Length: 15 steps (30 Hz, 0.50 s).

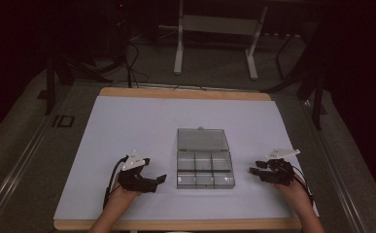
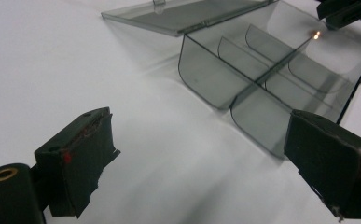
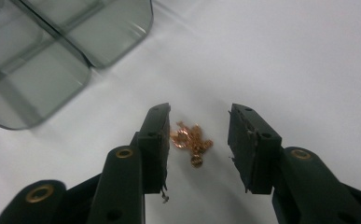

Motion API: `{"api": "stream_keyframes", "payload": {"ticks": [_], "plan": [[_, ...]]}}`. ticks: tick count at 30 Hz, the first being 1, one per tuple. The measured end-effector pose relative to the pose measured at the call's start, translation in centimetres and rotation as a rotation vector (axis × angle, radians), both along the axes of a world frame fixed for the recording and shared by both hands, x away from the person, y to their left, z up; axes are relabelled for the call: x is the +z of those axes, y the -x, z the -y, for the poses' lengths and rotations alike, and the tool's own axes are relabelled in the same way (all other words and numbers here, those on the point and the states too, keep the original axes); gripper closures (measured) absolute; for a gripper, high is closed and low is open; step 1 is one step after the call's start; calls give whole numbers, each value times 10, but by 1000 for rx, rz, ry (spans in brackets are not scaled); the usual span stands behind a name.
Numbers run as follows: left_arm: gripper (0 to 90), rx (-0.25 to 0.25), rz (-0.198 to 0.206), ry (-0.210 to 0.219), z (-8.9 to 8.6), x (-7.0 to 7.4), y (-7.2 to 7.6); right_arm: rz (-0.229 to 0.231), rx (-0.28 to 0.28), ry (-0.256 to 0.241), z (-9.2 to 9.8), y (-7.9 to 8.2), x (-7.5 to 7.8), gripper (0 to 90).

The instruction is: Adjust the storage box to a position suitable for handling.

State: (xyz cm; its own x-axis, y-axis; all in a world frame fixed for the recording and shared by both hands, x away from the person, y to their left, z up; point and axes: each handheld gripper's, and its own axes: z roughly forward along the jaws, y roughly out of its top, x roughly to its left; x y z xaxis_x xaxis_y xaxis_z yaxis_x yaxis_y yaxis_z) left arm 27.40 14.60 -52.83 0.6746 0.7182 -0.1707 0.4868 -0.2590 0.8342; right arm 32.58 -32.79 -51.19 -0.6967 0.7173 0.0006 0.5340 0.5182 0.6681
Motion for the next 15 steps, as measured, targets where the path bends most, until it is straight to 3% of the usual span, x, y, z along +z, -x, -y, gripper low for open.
{"api": "stream_keyframes", "payload": {"ticks": [1, 4, 9, 15], "plan": [[93, 2, 5, -2, -1, 0, 1, -6, -4, 18, 0, -2, -5, 603], [93, 19, 7, 21, -4, -2, 3, -11, -3, 20, 0, -3, -8, 618], [93, 27, 1, 22, -5, -6, 2, -21, 13, 24, -4, -8, -11, 647], [93, 30, 7, 26, -5, -8, 2, -62, 19, -23, -1, -11, -12, 758]]}}
